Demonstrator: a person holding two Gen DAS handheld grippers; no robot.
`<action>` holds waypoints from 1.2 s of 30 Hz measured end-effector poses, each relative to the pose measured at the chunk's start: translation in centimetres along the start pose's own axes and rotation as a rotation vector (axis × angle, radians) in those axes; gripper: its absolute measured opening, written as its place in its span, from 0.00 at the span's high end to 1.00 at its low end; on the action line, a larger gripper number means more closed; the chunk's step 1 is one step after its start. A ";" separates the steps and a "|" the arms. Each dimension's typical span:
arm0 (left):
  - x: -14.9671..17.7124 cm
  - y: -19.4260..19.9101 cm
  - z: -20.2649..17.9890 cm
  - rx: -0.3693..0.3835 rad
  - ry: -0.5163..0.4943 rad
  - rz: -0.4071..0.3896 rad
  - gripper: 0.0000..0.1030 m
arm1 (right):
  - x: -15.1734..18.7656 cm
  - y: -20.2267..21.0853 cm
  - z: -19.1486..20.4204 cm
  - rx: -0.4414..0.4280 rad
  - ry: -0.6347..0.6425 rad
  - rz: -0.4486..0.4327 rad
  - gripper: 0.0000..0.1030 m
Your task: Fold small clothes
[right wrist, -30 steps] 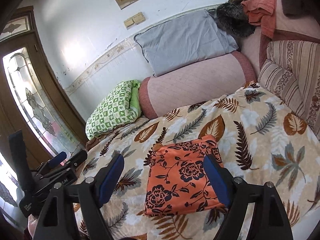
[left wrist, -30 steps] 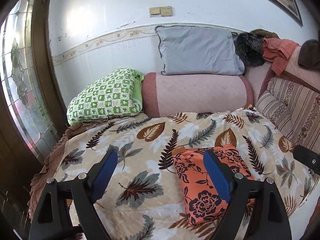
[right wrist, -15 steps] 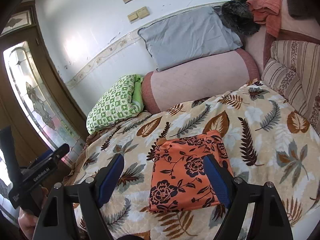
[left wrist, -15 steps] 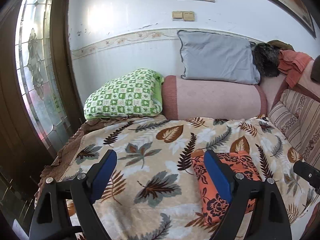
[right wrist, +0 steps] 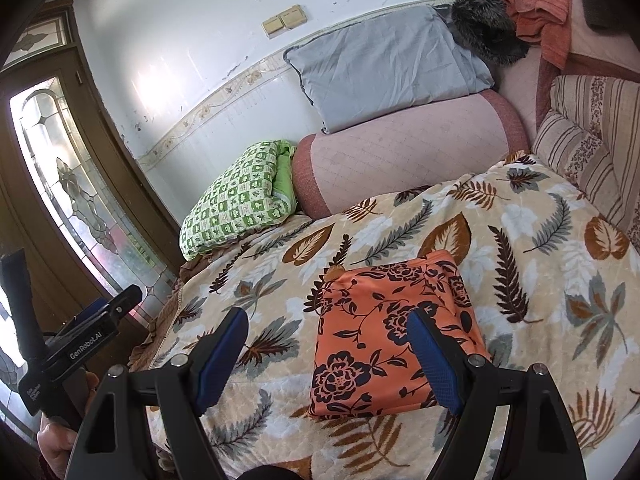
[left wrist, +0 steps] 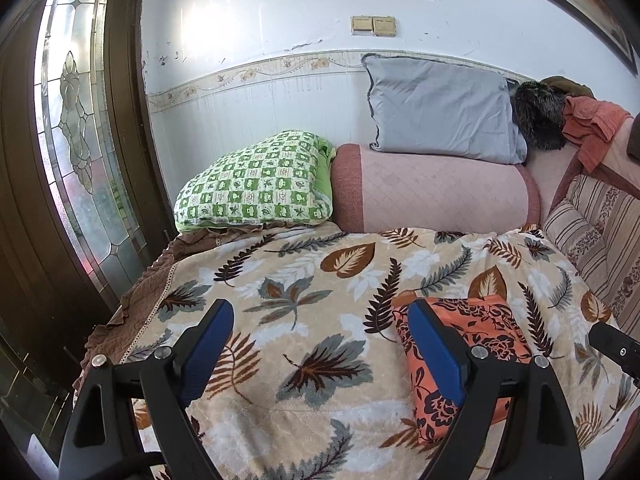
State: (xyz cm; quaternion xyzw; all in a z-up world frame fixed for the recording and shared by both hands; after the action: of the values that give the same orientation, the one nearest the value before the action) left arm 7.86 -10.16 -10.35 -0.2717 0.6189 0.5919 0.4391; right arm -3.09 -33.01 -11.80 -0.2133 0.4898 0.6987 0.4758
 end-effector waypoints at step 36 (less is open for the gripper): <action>0.1 -0.1 -1.9 -0.047 -0.090 -0.016 0.06 | 0.5 -1.4 -1.0 -0.008 -0.023 0.035 0.18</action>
State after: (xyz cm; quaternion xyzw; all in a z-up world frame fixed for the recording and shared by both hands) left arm 7.46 -11.95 -10.62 -0.2601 0.5824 0.6141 0.4648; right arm -2.31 -33.60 -13.32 -0.1985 0.4853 0.7112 0.4683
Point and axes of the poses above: each gripper's, at about its wrist camera, not at the fingertips, and y roughly against the way its jaws point, z to its left, x to its underside, the point moved 7 cm from there along -y, roughly the way its jaws point, and after that the axes turned 1 degree about -y, right-handed, at the moved point
